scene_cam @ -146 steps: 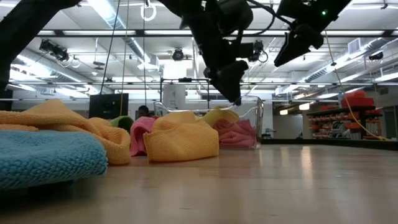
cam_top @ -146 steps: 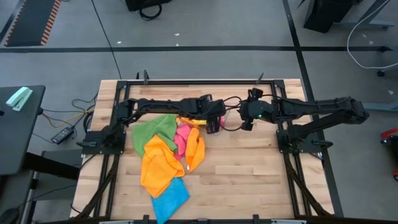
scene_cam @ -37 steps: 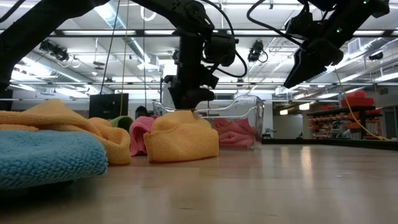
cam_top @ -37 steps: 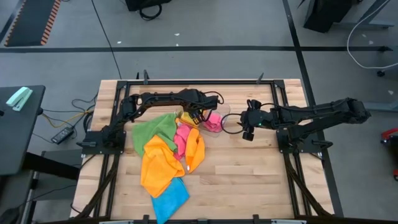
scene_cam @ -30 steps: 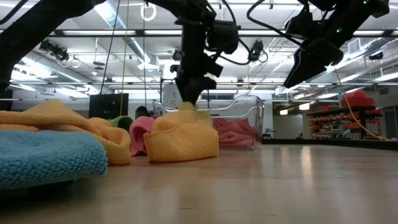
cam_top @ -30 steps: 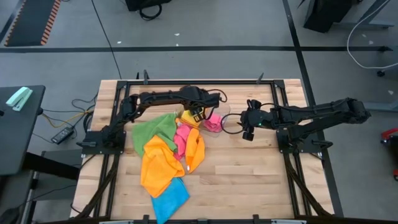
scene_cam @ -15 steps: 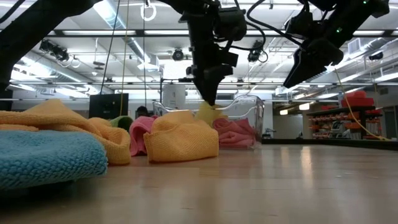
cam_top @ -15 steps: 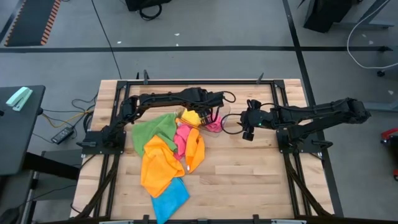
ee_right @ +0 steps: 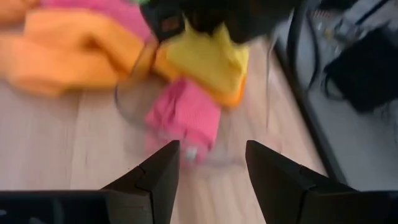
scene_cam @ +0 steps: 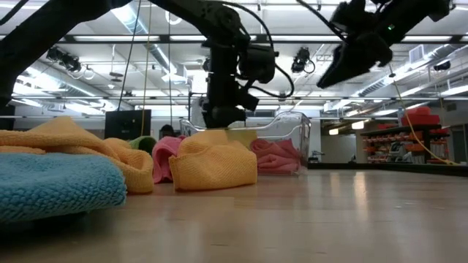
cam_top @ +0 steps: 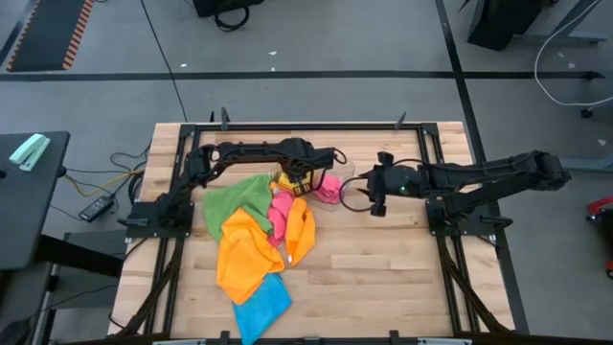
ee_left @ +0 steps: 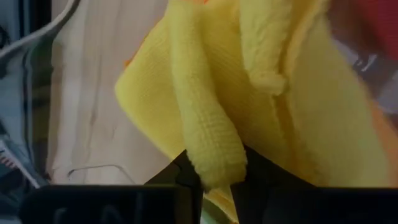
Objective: Fold microfiber towels
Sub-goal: Put the yellow microfiber cloth into the transparent bin
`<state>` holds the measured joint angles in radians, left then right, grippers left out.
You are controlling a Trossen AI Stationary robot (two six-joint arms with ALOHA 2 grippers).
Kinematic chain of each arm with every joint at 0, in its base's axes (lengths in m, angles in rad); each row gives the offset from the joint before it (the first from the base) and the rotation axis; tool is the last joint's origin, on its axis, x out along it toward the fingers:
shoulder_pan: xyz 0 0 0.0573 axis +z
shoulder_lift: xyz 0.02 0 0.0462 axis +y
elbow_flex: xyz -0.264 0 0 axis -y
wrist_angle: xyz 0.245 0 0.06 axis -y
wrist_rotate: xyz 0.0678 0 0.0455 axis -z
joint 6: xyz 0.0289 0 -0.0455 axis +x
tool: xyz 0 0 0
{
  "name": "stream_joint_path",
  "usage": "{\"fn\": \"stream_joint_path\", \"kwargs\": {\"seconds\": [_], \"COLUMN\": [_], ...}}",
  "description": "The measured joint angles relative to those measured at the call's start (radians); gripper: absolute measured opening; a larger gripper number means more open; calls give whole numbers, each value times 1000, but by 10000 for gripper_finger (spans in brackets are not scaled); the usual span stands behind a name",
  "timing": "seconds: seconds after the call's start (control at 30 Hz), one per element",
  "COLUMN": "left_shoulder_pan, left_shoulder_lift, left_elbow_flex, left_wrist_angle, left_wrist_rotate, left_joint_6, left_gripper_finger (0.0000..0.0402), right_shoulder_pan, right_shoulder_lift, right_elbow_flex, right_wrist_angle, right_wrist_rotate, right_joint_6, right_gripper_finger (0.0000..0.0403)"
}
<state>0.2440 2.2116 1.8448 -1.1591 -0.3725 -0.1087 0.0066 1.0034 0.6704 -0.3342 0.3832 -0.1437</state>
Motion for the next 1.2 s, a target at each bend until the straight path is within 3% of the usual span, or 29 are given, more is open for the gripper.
{"fn": "stream_joint_path", "kwargs": {"seconds": [0.53,0.97,1.2], "left_shoulder_pan": [21,36,58], "left_shoulder_lift": [0,-23,-132], "left_elbow_flex": [-4,-6,-174], "left_wrist_angle": [-20,59,155], "left_wrist_rotate": [0,36,79], "left_joint_6": [80,147,109], "left_gripper_finger": [44,34,27], "right_shoulder_pan": [-210,-223,-218], "right_shoulder_lift": [263,145,115], "right_elbow_flex": [0,0,0], "right_wrist_angle": [361,203,187], "right_wrist_rotate": [-299,-310,-310], "right_joint_6": [-88,-57,-40], "right_gripper_finger": [193,193,193]}}
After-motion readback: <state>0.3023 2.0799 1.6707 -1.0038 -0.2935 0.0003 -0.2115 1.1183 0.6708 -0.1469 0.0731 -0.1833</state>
